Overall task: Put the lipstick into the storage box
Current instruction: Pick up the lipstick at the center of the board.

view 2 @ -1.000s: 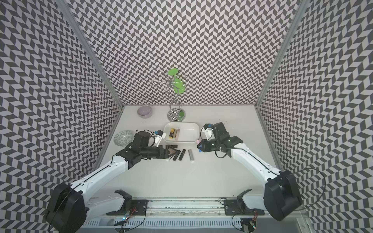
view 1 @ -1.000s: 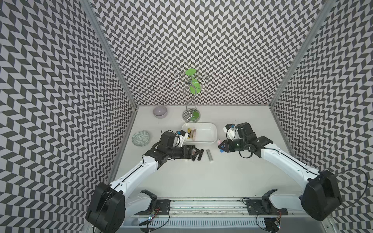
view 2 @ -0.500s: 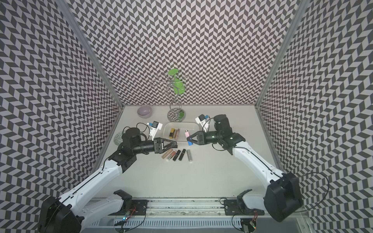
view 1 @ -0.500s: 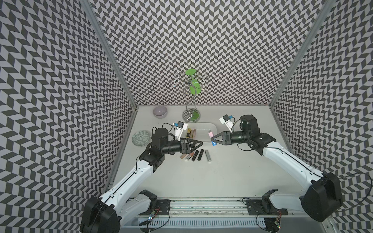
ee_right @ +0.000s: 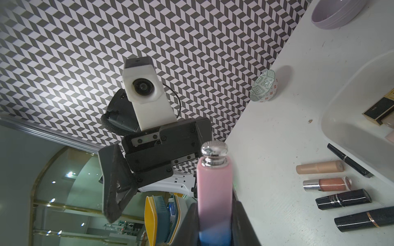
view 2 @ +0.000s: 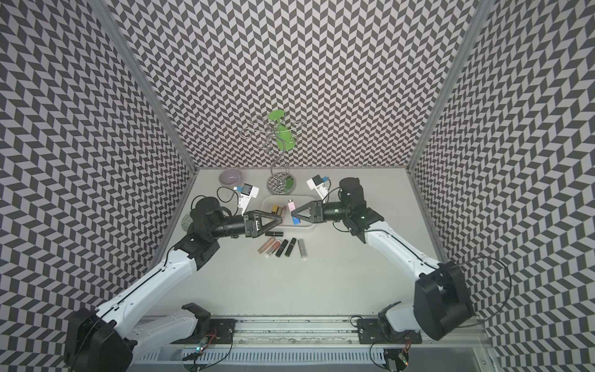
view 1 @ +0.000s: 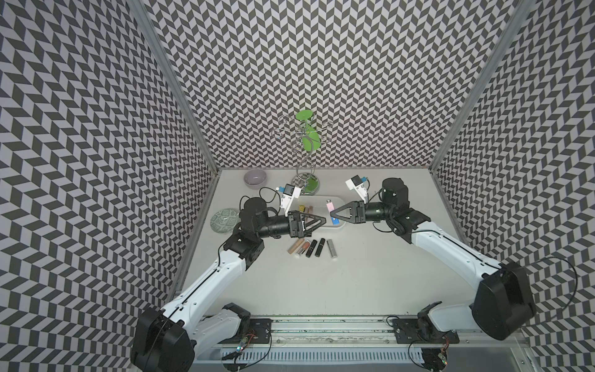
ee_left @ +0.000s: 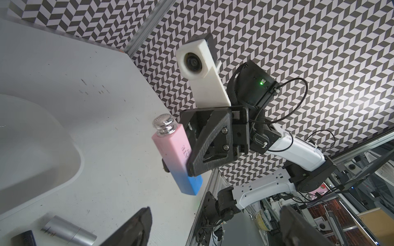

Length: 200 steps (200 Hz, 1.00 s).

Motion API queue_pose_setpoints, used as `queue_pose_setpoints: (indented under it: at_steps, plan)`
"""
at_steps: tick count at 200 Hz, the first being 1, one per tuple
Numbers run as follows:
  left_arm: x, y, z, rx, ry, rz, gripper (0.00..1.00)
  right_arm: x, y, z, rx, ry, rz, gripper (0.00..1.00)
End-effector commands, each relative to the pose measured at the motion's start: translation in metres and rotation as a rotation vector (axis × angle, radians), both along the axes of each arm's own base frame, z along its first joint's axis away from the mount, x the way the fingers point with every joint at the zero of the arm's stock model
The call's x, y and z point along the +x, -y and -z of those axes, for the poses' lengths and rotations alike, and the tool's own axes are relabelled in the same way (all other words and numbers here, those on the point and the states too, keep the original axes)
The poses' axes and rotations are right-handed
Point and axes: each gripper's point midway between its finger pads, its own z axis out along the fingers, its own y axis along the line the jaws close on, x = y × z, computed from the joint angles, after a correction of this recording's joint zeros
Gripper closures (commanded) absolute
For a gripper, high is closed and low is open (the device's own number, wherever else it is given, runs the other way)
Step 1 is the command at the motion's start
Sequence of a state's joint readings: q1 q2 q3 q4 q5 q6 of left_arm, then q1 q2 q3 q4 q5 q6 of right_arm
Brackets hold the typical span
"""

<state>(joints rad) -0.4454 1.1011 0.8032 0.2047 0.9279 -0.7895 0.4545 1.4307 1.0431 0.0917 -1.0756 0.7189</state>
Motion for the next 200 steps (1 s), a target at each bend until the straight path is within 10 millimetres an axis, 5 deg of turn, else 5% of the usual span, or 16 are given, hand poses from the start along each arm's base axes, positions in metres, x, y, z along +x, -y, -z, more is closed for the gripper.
queue_pose_setpoints:
  at_steps: [1,45,200]
  plan:
    - [0.005,0.003,-0.016,-0.002,0.067,0.005,0.04,0.001,-0.008,-0.036,0.084,0.095,-0.056,0.84]
    - [0.013,0.012,-0.042,-0.050,0.112,0.038,0.13,-0.009,-0.015,-0.042,0.098,0.100,-0.114,0.84]
    - [0.014,0.013,-0.043,-0.076,0.102,0.050,0.56,-0.033,-0.030,-0.048,0.130,0.103,-0.196,0.83]
